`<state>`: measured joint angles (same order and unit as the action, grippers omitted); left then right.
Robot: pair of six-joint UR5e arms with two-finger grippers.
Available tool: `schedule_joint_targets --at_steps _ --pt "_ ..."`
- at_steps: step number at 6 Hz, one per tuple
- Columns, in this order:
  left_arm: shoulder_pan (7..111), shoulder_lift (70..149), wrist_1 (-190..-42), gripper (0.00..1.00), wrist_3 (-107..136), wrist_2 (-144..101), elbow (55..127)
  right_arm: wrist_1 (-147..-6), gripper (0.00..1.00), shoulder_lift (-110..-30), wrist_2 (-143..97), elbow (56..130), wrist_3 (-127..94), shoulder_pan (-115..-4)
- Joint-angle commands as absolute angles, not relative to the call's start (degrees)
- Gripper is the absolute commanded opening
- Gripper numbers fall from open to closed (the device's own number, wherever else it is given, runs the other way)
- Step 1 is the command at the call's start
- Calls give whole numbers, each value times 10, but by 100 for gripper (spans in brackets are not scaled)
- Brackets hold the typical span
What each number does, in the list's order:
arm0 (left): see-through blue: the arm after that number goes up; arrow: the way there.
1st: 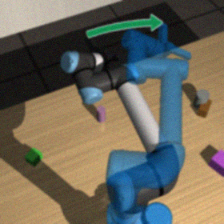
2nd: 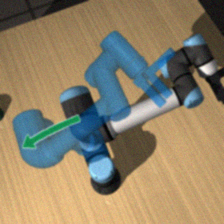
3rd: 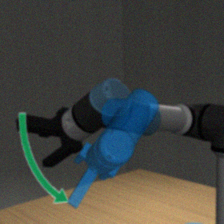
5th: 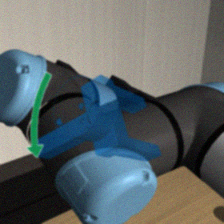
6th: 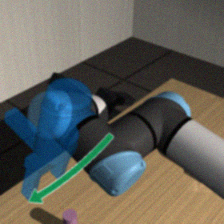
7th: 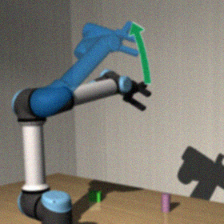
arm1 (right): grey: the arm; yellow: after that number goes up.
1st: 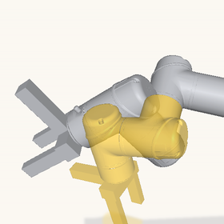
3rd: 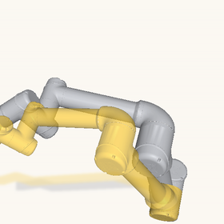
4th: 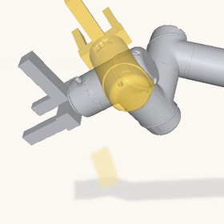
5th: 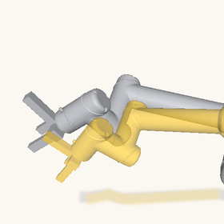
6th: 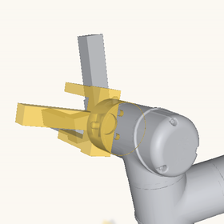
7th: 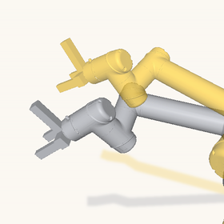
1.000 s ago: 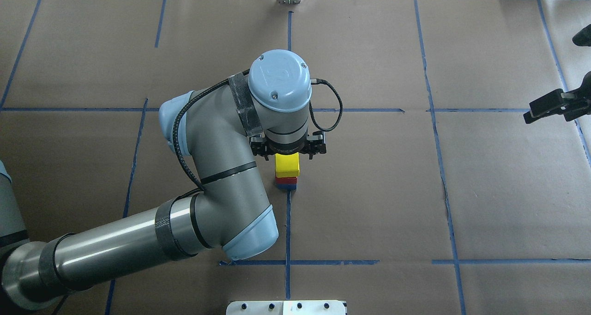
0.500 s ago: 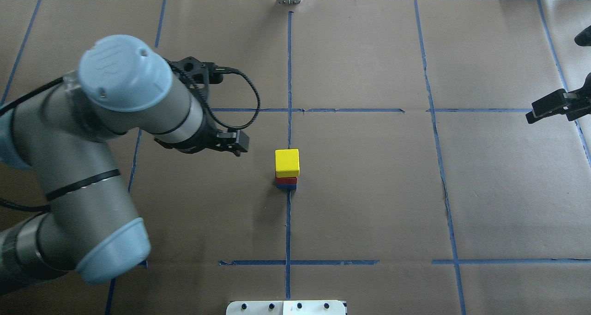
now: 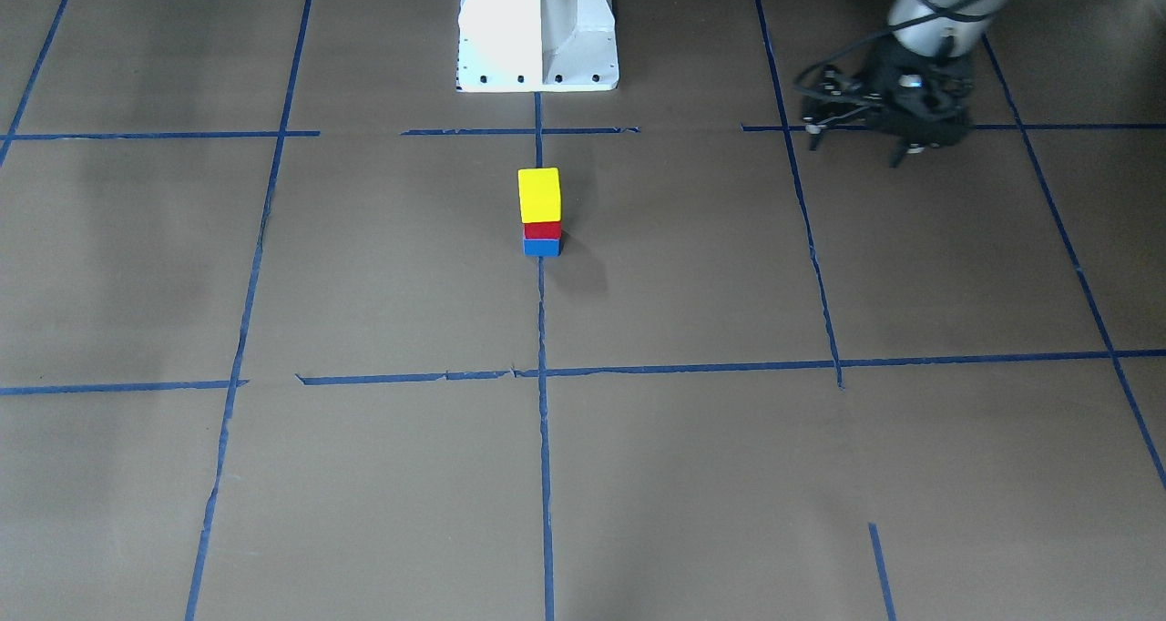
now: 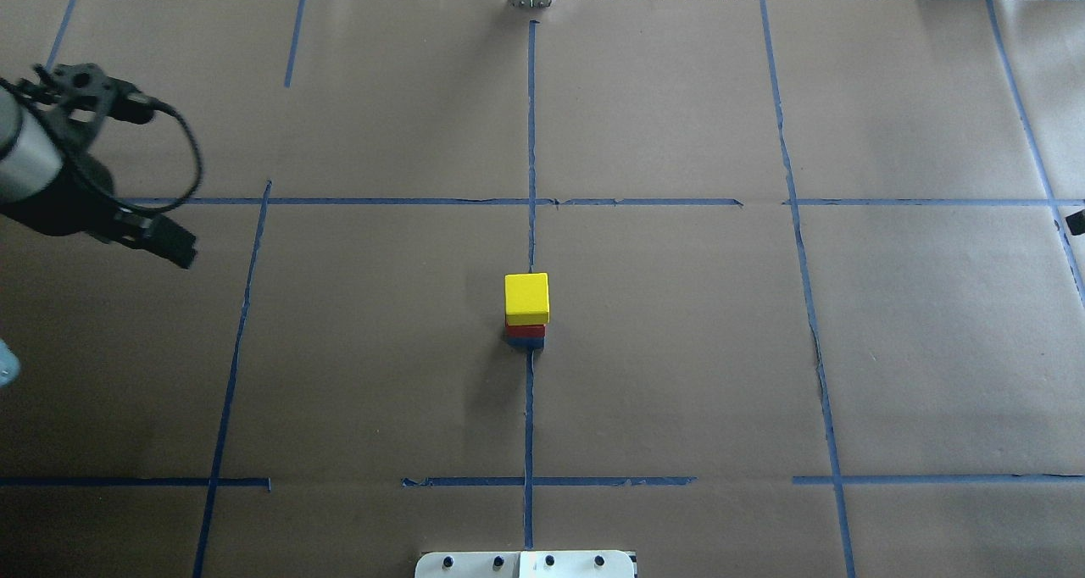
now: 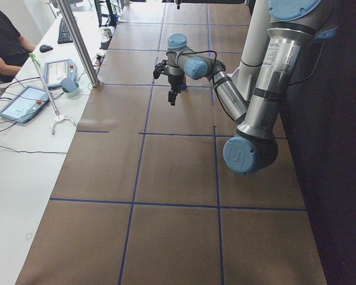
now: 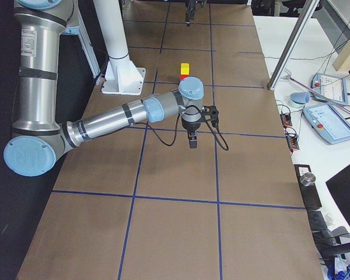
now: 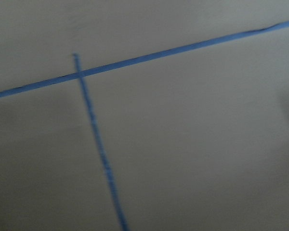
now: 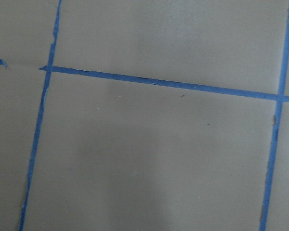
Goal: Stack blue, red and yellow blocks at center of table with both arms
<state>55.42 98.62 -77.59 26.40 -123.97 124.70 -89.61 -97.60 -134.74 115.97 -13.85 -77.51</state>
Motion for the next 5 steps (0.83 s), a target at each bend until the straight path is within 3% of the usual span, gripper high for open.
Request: schedule_joint_targets --at_steps 1,3,5 --pt "687 904 -769 100 66 -1281 1233 -896 100 -1003 -1354 1125 -51 -823" --pt "813 890 -772 100 -75 -1381 1131 -899 100 -1025 -1361 1118 2 -862" --pt "838 849 -775 100 -81 -1379 1107 -890 100 -1026 -1362 1096 4 -862"
